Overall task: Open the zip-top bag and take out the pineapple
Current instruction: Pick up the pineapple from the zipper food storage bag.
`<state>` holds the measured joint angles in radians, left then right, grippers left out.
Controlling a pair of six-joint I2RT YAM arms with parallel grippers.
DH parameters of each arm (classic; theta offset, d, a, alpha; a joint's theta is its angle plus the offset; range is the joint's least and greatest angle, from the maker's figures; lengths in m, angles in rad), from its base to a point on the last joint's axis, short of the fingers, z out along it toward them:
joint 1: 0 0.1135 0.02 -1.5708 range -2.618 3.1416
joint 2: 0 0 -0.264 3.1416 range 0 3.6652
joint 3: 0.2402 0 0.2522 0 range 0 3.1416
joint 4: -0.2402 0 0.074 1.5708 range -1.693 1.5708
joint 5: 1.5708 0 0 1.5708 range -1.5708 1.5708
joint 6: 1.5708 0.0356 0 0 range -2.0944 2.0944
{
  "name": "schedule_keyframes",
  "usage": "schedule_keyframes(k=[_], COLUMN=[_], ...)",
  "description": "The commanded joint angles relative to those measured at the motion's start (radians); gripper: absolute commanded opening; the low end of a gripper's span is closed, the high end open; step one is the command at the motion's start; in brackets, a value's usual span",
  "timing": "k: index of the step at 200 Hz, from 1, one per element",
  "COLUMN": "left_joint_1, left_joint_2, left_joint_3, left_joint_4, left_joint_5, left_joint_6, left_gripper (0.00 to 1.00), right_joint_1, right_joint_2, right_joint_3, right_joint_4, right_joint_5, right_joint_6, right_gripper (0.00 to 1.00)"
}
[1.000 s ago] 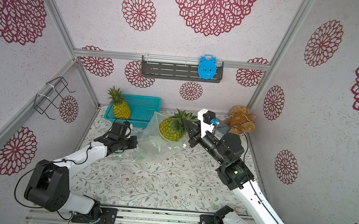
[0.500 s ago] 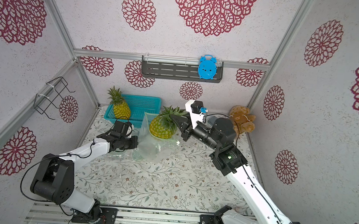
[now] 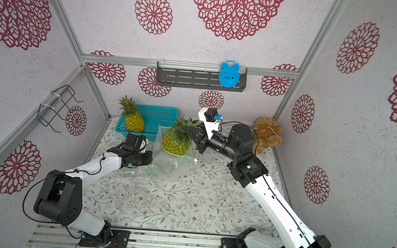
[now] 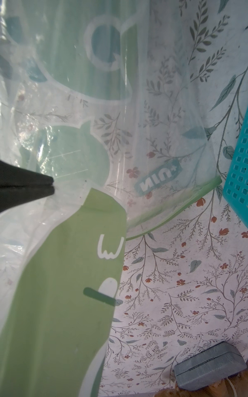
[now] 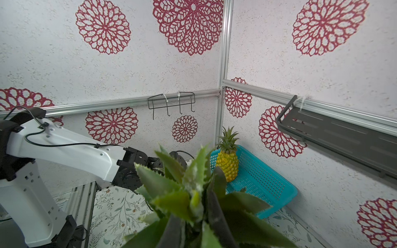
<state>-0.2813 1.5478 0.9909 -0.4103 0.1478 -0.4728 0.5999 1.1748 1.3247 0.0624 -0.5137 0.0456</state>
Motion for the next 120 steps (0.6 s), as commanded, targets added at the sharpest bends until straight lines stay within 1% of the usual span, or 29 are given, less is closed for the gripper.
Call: schedule_keyframes(k=[1, 37, 93, 120], left_joint_1=[0.002, 0.001, 0.001, 0.0], left_joint_2=[0.024, 0.042, 0.044, 0.05], left_joint_3=[0.02, 0.026, 0.03, 0.034], left_joint_4=[-0.021, -0.047, -0.069, -0.076], left_joint_5=[-0.004, -0.025, -0.048, -0.054], left_joint_6=[0.02, 0.028, 0.043, 0.046], left_gripper=[0.0, 0.0, 0.0, 0.0], right_joint_1=[-0.003, -0.003, -0.003, -0.003], right_joint_2=[-0.036, -0.065, -0.157, -0.195], right_joint_3=[0.079, 0.075, -0.01, -0.037], right_joint_4=[0.198, 0.269, 0.41, 0.424], right_joint_5=[-0.026, -0.042, 0.089, 0.143], right_joint_6=[0.006, 0.021, 0.014, -0.005], right_gripper=[0.0, 0.0, 0.0, 0.0])
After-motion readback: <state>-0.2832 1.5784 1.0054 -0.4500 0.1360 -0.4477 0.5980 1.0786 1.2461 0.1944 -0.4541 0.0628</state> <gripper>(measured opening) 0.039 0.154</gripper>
